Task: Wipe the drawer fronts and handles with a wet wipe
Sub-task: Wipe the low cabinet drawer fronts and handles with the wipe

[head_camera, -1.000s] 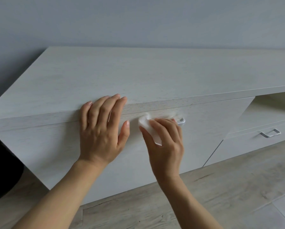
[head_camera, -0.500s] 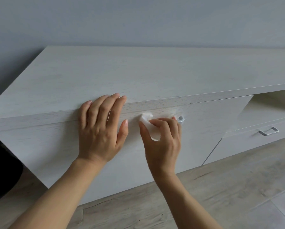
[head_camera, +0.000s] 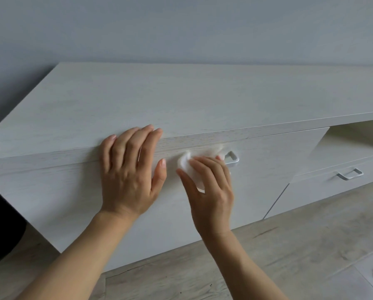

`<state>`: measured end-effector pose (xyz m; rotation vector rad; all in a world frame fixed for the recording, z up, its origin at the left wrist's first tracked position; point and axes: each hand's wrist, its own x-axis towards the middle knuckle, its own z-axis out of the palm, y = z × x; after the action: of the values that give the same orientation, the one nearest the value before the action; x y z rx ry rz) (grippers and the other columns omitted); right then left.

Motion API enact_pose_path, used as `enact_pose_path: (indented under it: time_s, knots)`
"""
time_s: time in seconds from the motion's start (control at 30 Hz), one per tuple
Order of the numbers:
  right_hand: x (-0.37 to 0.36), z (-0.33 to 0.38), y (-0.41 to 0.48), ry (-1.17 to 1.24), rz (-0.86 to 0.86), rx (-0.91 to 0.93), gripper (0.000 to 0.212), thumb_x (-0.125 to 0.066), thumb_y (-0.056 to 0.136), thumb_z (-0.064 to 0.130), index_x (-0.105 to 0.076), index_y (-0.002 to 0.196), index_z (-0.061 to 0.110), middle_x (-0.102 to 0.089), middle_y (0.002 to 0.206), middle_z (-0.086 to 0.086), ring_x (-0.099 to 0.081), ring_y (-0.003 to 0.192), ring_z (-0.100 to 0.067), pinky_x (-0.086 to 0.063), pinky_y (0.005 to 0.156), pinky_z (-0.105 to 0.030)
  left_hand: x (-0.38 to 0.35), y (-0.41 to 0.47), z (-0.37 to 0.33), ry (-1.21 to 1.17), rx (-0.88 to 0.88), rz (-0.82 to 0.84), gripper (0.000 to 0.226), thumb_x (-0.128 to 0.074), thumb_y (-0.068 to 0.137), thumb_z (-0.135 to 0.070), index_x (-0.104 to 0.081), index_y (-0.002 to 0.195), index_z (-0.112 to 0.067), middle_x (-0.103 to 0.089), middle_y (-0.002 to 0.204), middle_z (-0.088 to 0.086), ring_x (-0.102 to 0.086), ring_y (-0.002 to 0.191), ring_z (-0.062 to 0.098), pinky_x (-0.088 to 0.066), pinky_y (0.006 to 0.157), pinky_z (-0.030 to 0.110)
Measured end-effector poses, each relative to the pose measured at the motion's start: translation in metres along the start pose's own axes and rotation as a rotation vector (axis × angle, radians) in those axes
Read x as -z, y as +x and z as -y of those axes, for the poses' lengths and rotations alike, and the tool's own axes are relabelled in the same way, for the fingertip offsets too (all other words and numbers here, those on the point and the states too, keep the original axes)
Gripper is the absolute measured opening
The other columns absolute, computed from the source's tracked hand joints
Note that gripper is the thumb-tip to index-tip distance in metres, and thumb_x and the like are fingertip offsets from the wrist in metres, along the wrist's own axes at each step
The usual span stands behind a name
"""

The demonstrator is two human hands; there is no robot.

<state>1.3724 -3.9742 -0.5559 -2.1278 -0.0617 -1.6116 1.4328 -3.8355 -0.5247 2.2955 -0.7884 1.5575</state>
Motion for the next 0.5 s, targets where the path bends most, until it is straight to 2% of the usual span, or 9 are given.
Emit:
enact_pose_path:
  time_s: [0.17, 0.3, 0.4, 0.5]
  knots:
    - [0.018, -0.024, 0.005, -0.005, -0.03, -0.117, 0.041, -0.069, 0.083, 0.041, -0.072, 0.096, 0.002, -0.068, 0.104, -0.003, -0.059, 0.106, -0.015, -0.049, 0.095, -0.036, -0.001, 0.001, 0.002, 0.012, -0.017, -0.012, 0.044, -0.033, 0.1, -0.032, -0.052, 0.132, -0.008, -0.061, 0.128, 0.014, -0.048, 0.118, 0.029, -0.022, 0.109, 0.04]
    - [0.021, -0.025, 0.005, 0.003, -0.022, -0.183, 0.044, -0.069, 0.081, 0.041, -0.071, 0.102, 0.003, -0.064, 0.112, 0.0, -0.057, 0.112, -0.019, -0.049, 0.095, -0.035, -0.002, 0.001, -0.002, 0.007, 0.006, -0.025, 0.044, -0.034, 0.099, -0.032, -0.053, 0.13, -0.007, -0.063, 0.126, 0.016, -0.049, 0.117, 0.03, -0.021, 0.109, 0.041]
    - [0.01, -0.011, 0.002, 0.029, -0.022, -0.142, 0.039, -0.067, 0.086, 0.038, -0.07, 0.1, 0.001, -0.068, 0.107, -0.005, -0.058, 0.11, -0.017, -0.048, 0.097, -0.044, -0.002, 0.001, -0.001, 0.009, 0.002, -0.021, 0.044, -0.034, 0.1, -0.032, -0.053, 0.13, -0.007, -0.062, 0.126, 0.016, -0.048, 0.117, 0.03, -0.021, 0.109, 0.041]
    - [0.003, -0.004, 0.003, 0.013, 0.016, -0.04, 0.031, -0.069, 0.085, 0.031, -0.072, 0.094, 0.002, -0.07, 0.1, -0.006, -0.061, 0.102, -0.016, -0.044, 0.103, -0.04, -0.001, 0.001, 0.0, 0.013, -0.01, -0.021, 0.044, -0.033, 0.101, -0.032, -0.054, 0.131, -0.006, -0.06, 0.127, 0.015, -0.048, 0.118, 0.03, -0.022, 0.108, 0.041]
